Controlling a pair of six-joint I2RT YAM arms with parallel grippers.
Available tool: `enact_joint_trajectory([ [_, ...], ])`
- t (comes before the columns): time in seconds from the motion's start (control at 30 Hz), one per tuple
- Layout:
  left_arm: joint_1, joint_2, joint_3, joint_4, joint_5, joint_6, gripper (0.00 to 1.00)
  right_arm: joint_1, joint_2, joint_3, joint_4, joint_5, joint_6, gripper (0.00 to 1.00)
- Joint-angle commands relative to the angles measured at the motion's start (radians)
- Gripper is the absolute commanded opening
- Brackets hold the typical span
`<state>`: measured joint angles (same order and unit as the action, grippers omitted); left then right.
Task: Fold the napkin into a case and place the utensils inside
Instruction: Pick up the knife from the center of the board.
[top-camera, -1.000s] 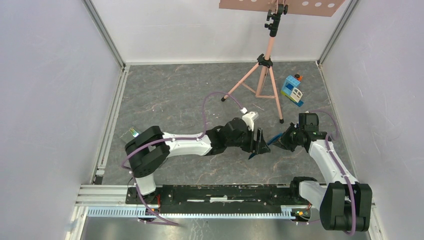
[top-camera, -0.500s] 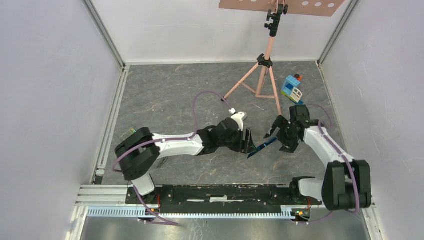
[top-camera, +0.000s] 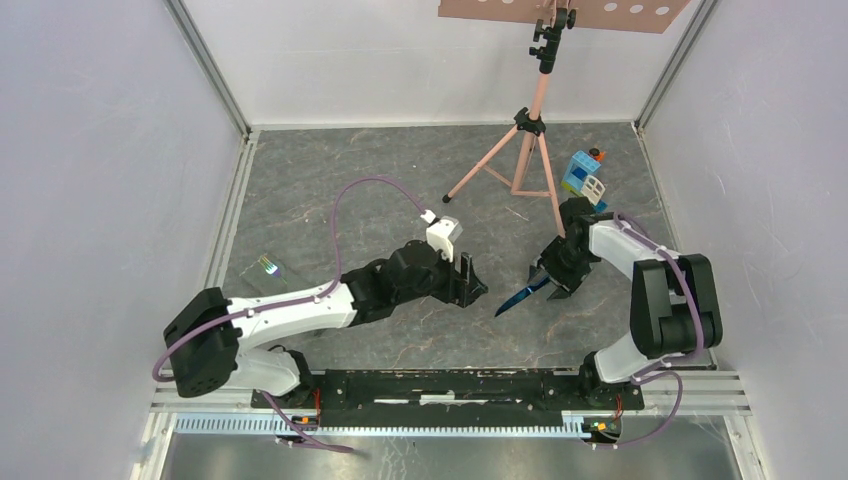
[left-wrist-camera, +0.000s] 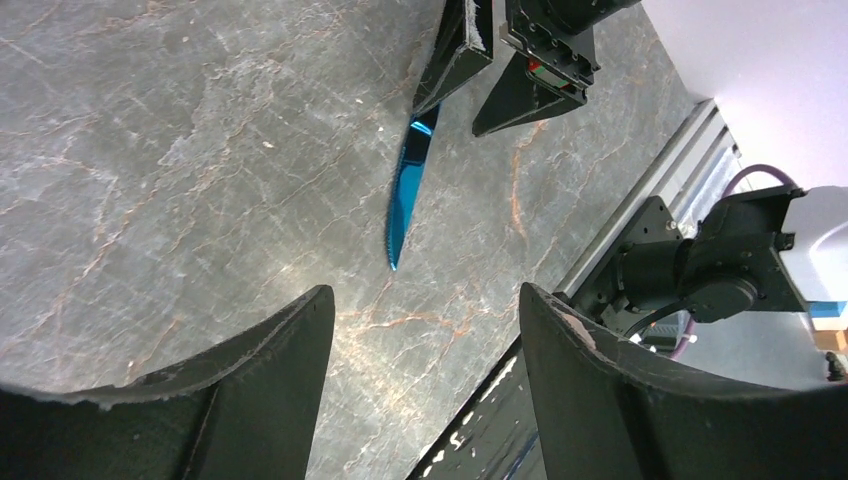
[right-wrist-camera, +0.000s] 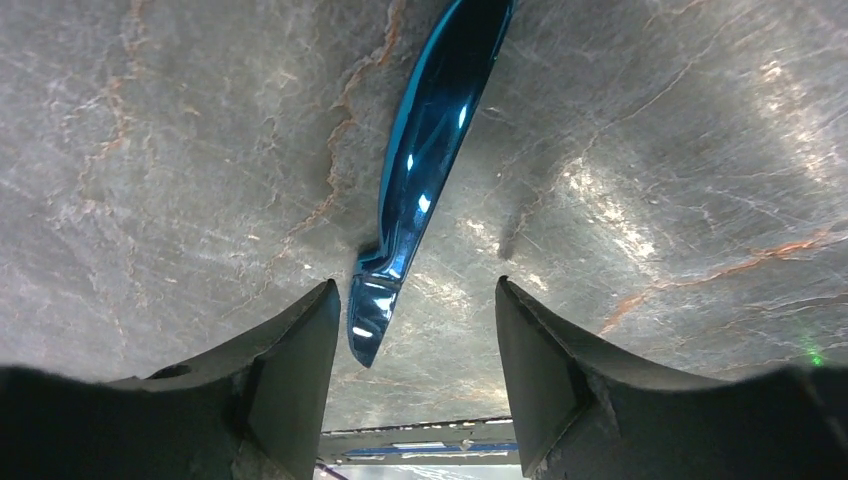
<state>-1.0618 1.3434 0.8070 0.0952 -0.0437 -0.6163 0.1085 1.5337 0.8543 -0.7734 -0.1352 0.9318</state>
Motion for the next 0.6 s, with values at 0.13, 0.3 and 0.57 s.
enact_joint_trajectory([
  [0.13,0.004,-0.093,-0.05,-0.022,-0.037,0.098,0.75,0.012,0.09,0.044,-0.014,0.05,0.111,0.62],
  [0.3,0.015,-0.118,-0.072,-0.018,-0.029,0.103,0.75,0.012,0.162,0.06,-0.016,0.052,0.137,0.56],
  [0.57,0.039,-0.151,-0.098,-0.019,-0.012,0.108,0.76,0.01,0.204,0.072,-0.035,0.101,0.166,0.32],
])
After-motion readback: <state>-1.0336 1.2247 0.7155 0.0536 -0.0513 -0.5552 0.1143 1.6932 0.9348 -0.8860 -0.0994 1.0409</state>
